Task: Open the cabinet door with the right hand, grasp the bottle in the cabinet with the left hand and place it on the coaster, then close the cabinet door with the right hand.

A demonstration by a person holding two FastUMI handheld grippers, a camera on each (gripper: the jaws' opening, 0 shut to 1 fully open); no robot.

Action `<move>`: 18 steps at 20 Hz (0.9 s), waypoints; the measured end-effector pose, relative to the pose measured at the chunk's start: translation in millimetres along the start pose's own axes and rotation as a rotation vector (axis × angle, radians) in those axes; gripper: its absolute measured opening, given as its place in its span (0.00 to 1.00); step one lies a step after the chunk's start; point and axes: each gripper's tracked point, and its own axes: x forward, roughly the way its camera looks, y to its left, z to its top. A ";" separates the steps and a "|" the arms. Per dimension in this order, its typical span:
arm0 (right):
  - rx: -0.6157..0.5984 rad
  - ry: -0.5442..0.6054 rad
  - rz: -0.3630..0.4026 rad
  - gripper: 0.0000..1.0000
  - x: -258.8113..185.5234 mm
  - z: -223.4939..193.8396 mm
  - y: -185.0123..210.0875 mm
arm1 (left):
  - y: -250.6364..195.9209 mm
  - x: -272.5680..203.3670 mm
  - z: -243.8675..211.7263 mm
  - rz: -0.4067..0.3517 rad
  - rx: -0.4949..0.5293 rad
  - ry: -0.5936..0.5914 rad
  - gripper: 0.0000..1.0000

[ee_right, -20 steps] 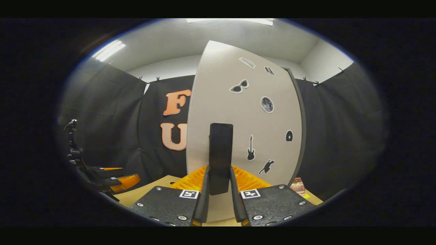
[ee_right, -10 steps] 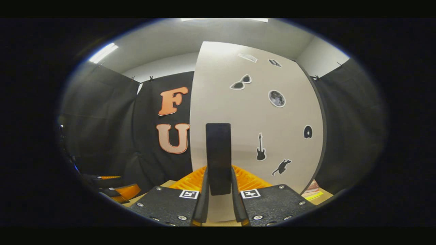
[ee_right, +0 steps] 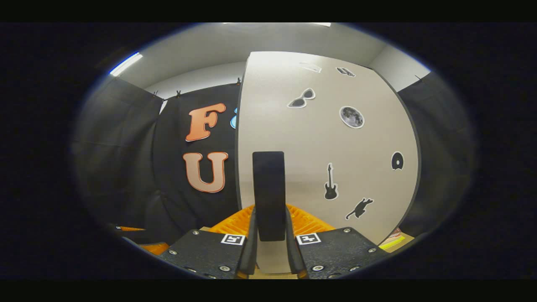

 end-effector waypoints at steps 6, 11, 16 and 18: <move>-0.002 0.001 -0.039 0.30 13.7 -3.1 -0.2 | -3.2 8.0 -5.8 -0.060 -0.009 0.020 0.96; -0.014 0.004 -0.045 0.32 22.2 -4.8 0.4 | 5.9 14.5 0.9 -0.059 -0.068 0.020 0.96; -0.024 0.026 0.011 0.39 21.3 -6.9 4.8 | 13.5 11.6 15.7 0.017 -0.032 -0.026 0.96; -0.062 0.008 0.041 0.57 9.7 -2.0 8.5 | 8.0 6.5 20.1 0.038 -0.019 -0.037 0.96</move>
